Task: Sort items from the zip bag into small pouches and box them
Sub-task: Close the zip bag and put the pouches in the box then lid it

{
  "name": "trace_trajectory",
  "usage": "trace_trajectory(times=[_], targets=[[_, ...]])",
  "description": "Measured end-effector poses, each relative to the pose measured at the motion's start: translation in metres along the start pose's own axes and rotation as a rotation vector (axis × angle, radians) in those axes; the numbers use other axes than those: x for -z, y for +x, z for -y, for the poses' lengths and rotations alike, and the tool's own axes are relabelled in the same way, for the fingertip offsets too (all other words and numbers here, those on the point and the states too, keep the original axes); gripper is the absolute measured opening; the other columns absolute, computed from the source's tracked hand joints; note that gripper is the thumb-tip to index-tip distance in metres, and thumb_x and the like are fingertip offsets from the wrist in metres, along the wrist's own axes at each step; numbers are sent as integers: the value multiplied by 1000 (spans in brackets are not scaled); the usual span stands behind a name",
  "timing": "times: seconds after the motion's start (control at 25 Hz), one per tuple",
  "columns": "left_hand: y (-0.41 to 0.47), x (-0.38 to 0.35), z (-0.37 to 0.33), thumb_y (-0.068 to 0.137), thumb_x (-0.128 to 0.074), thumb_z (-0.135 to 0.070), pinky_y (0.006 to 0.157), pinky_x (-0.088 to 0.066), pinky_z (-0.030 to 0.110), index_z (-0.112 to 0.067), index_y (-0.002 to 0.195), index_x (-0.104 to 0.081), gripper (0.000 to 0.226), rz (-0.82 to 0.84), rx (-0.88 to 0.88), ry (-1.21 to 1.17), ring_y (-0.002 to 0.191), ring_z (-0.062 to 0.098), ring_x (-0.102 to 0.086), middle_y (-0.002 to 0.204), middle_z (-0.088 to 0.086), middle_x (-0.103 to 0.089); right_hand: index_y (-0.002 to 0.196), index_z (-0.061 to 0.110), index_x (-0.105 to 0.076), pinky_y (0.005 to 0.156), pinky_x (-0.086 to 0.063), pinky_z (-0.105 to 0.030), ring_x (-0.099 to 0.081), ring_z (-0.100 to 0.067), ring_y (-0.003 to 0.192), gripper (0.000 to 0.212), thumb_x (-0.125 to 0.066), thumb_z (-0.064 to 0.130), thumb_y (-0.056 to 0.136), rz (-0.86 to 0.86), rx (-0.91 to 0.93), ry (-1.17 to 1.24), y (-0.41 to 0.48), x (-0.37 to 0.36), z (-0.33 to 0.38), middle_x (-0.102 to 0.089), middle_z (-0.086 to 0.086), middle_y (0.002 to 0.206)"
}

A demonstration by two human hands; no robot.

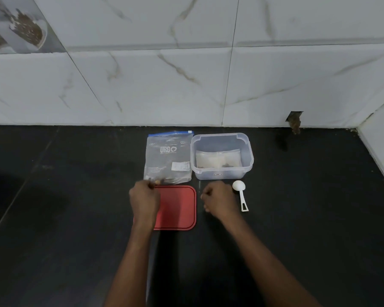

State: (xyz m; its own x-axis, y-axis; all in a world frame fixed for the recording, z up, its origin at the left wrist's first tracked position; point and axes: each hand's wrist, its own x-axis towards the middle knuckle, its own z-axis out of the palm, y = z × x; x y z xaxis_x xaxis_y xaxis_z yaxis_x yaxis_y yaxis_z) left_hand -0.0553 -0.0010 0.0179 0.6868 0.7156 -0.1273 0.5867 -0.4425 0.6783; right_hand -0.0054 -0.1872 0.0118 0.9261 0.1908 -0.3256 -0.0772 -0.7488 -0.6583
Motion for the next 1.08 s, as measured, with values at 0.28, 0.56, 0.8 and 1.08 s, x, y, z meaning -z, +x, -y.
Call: trace_trajectory(times=[0.28, 0.56, 0.8, 1.08], targets=[[-11, -8, 48, 83, -55, 5, 98, -42, 51, 12, 110, -63, 29, -38, 107, 226, 112, 50, -49, 121, 32, -54, 90, 3, -63, 60, -42, -30, -66, -28, 83, 10, -58, 12, 90, -21, -97, -81, -9, -41, 4, -67, -12, 94], [3, 1, 52, 83, -67, -12, 96, -51, 49, 9, 106, -68, 31, 63, 303, 129, 112, 50, -59, 114, 34, -65, 88, 3, -61, 66, -51, -36, -65, -32, 85, 10, -54, 10, 85, -17, -176, 61, -3, -51, 4, -68, -16, 97], [-8, 66, -10, 100, -53, -46, 79, -46, 41, 1, 74, -67, 56, -169, 146, -164, 89, 41, -64, 83, 28, -67, 73, 7, -66, 64, -48, -36, -63, -31, 72, 32, -53, 28, 94, -161, 19, 195, -19, 6, 37, -69, -10, 74], [22, 54, -116, 85, -67, -56, 73, -63, 41, -7, 61, -70, 55, -114, 53, -883, 68, 30, -75, 66, 13, -74, 60, 5, -67, 70, -60, -40, -71, -24, 57, 53, -55, 43, 94, -536, 84, 645, 5, 127, 69, -69, -12, 57]])
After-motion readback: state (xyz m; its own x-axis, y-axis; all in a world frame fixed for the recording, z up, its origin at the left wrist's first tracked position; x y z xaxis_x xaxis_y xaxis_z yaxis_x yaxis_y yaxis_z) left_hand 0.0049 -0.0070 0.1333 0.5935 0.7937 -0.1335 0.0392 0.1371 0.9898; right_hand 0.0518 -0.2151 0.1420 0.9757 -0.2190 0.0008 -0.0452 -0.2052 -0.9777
